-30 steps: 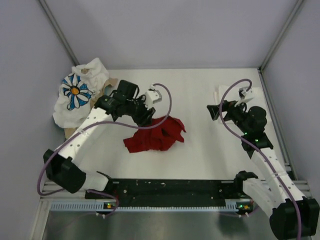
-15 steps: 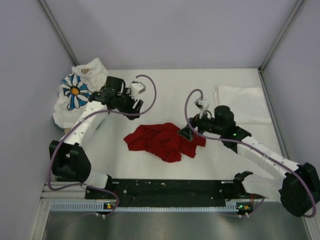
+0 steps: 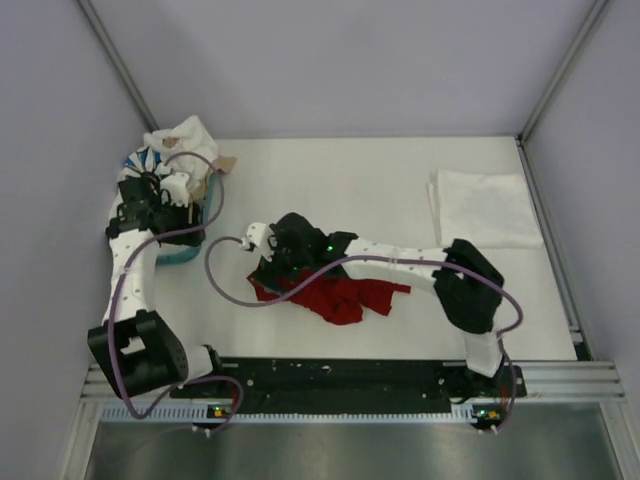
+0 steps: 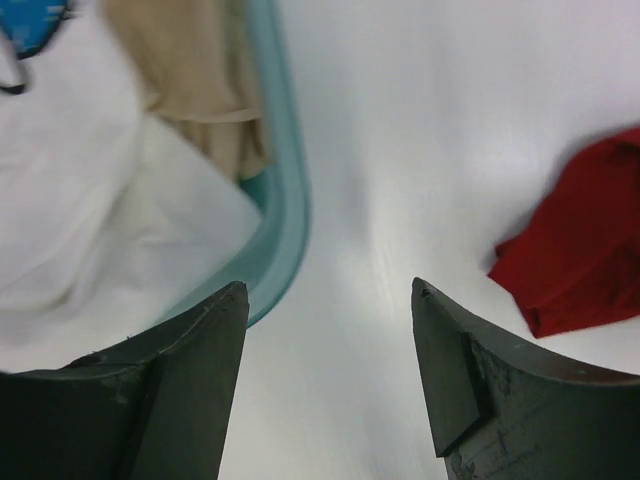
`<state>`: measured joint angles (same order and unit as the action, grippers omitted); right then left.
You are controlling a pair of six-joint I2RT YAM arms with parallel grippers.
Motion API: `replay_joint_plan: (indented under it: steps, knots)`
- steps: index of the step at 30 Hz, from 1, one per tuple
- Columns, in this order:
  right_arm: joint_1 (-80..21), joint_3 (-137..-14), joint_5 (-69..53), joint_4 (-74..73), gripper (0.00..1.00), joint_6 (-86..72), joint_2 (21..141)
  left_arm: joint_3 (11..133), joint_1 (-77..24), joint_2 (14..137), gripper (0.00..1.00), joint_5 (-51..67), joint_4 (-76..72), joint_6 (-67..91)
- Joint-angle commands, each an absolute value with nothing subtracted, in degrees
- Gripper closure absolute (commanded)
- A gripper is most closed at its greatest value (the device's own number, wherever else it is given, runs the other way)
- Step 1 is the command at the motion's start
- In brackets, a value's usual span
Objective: Fold and stack the t-shirts
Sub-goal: Flatten out the tshirt
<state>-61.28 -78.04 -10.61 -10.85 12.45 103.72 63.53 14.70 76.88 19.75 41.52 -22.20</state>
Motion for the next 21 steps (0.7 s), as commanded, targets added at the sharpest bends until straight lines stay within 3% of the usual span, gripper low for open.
replay_joint_plan:
  steps: [1, 7, 9, 10, 11, 13, 14, 21]
  knots:
    - [-62.4, -93.0, -7.0, -21.3, 0.07, 13.7, 118.0, 63.5, 22.2, 70.0, 0.29, 17.6, 37.2, -19.2]
    - [-62.9, -104.9, -7.0, -26.3, 0.07, 17.5, 130.4, 63.0, 26.4, 66.9, 0.29, 17.9, 37.6, -21.4]
    - [-63.1, -108.9, -7.0, -29.7, 0.13, 17.6, 133.5, 62.6, 26.5, 65.8, 0.29, 18.7, 37.4, -21.7]
    - [-63.3, -110.1, -7.1, -30.7, 0.21, 17.8, 134.6, 62.5, 26.5, 65.5, 0.29, 19.2, 37.4, -21.7]
    - [-63.4, -111.2, -7.3, -31.5, 0.35, 17.8, 135.9, 62.5, 26.6, 65.2, 0.29, 19.3, 37.4, -21.6]
    - [-63.4, -112.8, -7.6, -33.1, 0.82, 17.0, 137.1, 62.6, 26.6, 65.0, 0.29, 19.8, 37.4, -21.6]
    - [-63.4, -113.2, -7.7, -33.7, 1.0, 16.5, 137.2, 62.6, 26.5, 65.0, 0.29, 19.8, 37.5, -21.7]
    - [-63.1, -121.0, -13.3, -34.5, 1.0, 15.8, 125.8, 63.5, 26.5, 64.8, 0.29, 20.4, 37.6, -21.6]
